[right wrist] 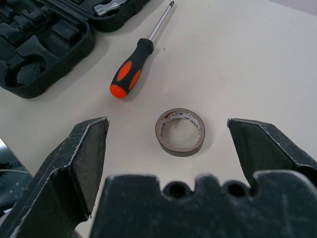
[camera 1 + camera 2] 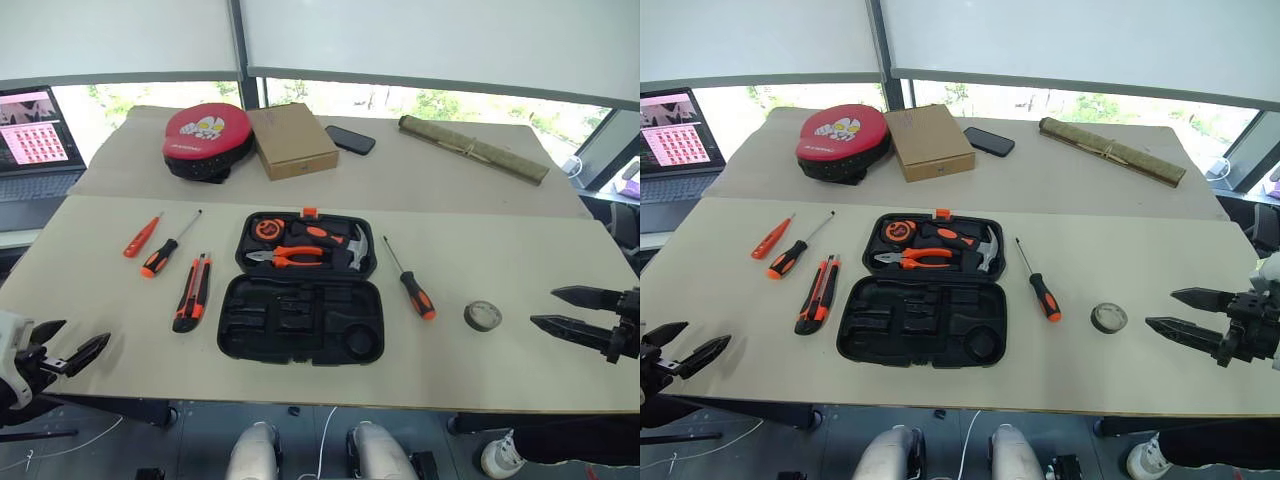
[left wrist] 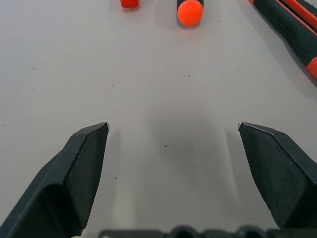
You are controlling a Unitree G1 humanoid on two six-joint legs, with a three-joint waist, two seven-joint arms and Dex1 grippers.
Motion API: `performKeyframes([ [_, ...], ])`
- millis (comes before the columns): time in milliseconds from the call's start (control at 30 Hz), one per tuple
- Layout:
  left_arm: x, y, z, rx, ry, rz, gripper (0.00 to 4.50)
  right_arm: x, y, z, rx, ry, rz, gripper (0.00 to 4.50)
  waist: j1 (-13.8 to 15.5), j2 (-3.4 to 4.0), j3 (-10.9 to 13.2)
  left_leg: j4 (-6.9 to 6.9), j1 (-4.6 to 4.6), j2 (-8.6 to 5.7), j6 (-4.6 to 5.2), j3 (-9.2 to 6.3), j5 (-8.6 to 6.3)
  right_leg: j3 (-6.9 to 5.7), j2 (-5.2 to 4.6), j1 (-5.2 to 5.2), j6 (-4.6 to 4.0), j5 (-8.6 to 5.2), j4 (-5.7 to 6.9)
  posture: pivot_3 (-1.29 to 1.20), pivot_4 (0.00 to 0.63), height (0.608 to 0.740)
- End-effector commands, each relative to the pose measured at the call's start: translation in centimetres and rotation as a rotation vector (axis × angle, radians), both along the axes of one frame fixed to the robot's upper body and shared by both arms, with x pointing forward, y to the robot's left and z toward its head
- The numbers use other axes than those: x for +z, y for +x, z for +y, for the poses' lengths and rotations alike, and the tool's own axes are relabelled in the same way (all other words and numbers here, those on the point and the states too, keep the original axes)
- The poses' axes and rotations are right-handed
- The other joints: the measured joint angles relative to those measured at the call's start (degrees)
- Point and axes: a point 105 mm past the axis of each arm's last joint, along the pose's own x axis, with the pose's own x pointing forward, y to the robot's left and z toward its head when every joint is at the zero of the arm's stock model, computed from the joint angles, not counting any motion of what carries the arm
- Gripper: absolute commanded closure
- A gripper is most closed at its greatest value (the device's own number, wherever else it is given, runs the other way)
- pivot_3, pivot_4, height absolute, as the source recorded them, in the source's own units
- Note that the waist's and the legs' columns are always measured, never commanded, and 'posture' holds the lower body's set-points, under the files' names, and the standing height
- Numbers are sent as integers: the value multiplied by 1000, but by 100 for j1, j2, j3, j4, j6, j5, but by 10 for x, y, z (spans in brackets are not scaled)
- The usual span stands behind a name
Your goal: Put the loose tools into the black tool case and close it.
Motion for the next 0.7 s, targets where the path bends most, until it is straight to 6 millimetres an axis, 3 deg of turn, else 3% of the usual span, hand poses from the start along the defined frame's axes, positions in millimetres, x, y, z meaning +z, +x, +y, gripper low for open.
performKeyframes([
  [33,3,7,-4,-2,45,-8,0,12,3,3,5,-33,-69,43,0,0,0,0,0,0,0,0,0,0,0,0,0,0,0,0,150,740],
  [300,29,73,-41,-106,21,-5,0,36,14,27,9,-24,-190,43,58,-7,3,3,-3,-5,-2,-3,1,-1,4,2,15,12,7,0,150,740],
  [467,39,118,-61,-126,6,21,0,53,4,72,136,39,-236,43,67,-4,3,2,-9,-10,3,-7,3,-1,7,3,21,12,10,0,150,740],
  [700,23,150,-68,-117,48,86,0,72,-11,121,262,88,-302,43,-9,-9,6,4,-23,-11,3,-20,2,-2,13,-3,23,12,12,0,150,740],
])
